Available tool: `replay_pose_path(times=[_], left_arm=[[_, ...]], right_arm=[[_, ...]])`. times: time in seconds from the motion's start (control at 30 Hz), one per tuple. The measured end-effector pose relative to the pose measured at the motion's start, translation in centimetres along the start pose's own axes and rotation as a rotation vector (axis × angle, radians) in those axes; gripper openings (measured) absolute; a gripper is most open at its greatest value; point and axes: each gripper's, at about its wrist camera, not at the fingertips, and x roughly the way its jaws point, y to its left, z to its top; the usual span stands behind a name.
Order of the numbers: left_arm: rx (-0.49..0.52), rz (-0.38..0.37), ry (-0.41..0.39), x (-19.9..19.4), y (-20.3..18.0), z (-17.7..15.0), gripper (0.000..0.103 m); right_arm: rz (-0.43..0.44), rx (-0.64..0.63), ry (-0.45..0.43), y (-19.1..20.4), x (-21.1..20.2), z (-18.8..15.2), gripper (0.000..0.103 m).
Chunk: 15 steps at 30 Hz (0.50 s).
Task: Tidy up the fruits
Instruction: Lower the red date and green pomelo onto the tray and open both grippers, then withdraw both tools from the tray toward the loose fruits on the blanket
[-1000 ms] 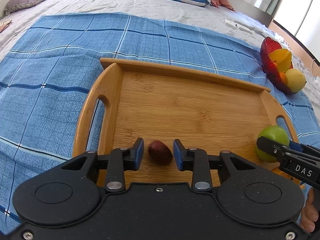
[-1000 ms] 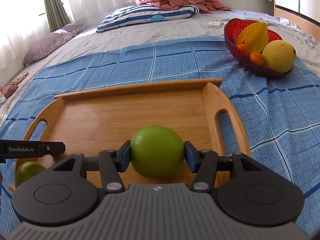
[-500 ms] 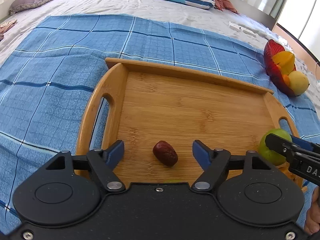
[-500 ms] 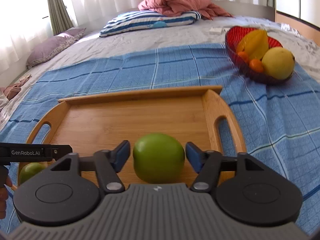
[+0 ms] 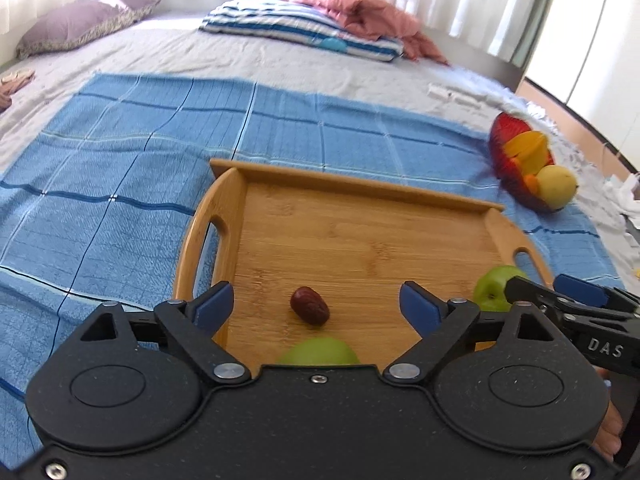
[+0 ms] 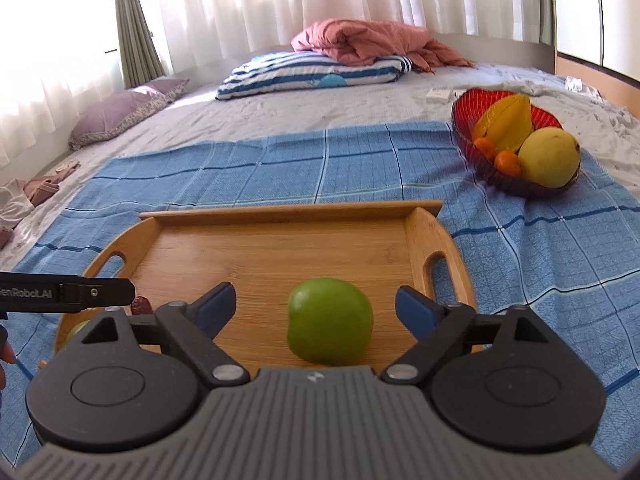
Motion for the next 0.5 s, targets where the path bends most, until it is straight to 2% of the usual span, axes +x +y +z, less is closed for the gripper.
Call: replay_pose_path(times=[0.23,0.5], left_arm=[[0.045,-0.043,-0.077,-3.3,-1.6,-3.2,0.094],[0.067,-0.044,-0.119,-5.8,-2.6,-6.9,0.094]], right_arm=[[0.019,-0.021,-0.062,-0.1,-2.2,-1.0,0.100],[0.033,0.004,-0.112,-0.9,-4.7,-2.7,0.103]])
